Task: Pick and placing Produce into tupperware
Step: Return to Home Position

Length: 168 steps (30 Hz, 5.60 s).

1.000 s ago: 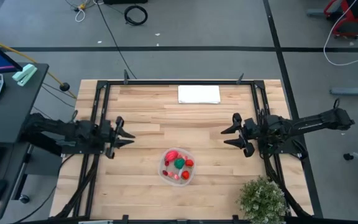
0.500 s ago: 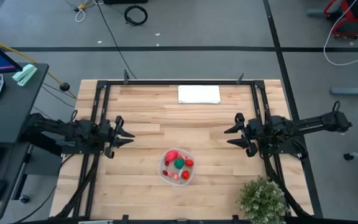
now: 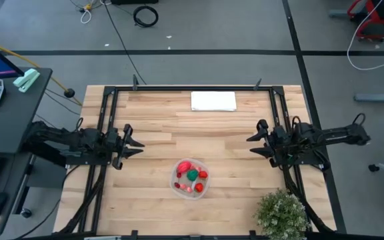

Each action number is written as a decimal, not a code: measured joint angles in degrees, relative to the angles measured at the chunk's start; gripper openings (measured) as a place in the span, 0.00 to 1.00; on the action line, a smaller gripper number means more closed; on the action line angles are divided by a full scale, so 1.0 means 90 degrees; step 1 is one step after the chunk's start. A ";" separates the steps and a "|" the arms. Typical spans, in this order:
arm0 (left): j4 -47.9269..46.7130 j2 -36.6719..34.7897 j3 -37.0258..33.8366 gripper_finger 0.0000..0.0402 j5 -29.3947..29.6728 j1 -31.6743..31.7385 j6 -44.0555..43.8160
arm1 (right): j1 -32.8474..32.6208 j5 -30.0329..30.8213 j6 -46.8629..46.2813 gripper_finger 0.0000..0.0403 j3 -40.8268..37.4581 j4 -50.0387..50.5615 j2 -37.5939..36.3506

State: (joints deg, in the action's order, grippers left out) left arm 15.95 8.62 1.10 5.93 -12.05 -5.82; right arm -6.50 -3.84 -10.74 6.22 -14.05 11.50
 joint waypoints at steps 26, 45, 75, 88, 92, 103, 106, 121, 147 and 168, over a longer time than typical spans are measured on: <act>0.0003 0.0000 0.0000 0.21 0.0000 -0.0001 -0.0002 | 0.0000 0.0251 -0.0327 0.52 -0.0627 -0.0268 -0.0246; -0.1728 0.0084 0.0022 0.23 -0.0068 -0.0002 -0.0581 | -0.0005 0.1186 -0.0853 0.52 -0.0629 0.1280 -0.0175; -0.1537 0.0083 -0.0005 0.22 -0.0034 -0.0002 -0.0613 | -0.0005 0.1194 -0.0799 0.52 -0.0564 0.1378 0.0307; -0.1523 0.0083 -0.0005 0.23 -0.0041 -0.0002 -0.0614 | -0.0006 0.1192 -0.0797 0.52 -0.0503 0.1338 0.0307; -0.1516 0.0083 -0.0005 0.23 -0.0041 -0.0002 -0.0614 | -0.0005 0.1190 -0.0797 0.52 -0.0498 0.1334 0.0307; -0.1516 0.0083 -0.0005 0.21 -0.0043 -0.0001 -0.0611 | -0.0005 0.1172 -0.0797 0.52 -0.0488 0.1318 0.0307; -0.1514 0.0083 -0.0005 0.22 -0.0044 0.0000 -0.0607 | -0.0005 0.1171 -0.0796 0.52 -0.0488 0.1318 0.0307; -0.1516 0.0083 -0.0005 0.21 -0.0044 0.0000 -0.0610 | -0.0005 0.1173 -0.0794 0.52 -0.0483 0.1319 0.0307; -0.1516 0.0082 0.0000 0.23 -0.0044 0.0000 -0.0610 | -0.0006 0.1183 -0.0794 0.52 -0.0483 0.1319 0.0307; -0.1516 0.0081 0.0002 0.22 -0.0044 0.0000 -0.0613 | -0.0005 0.1183 -0.0794 0.52 -0.0483 0.1321 0.0307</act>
State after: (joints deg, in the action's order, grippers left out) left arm 2.31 9.35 1.13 5.54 -12.05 -11.34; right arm -6.55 6.81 -17.89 1.87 -2.15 14.26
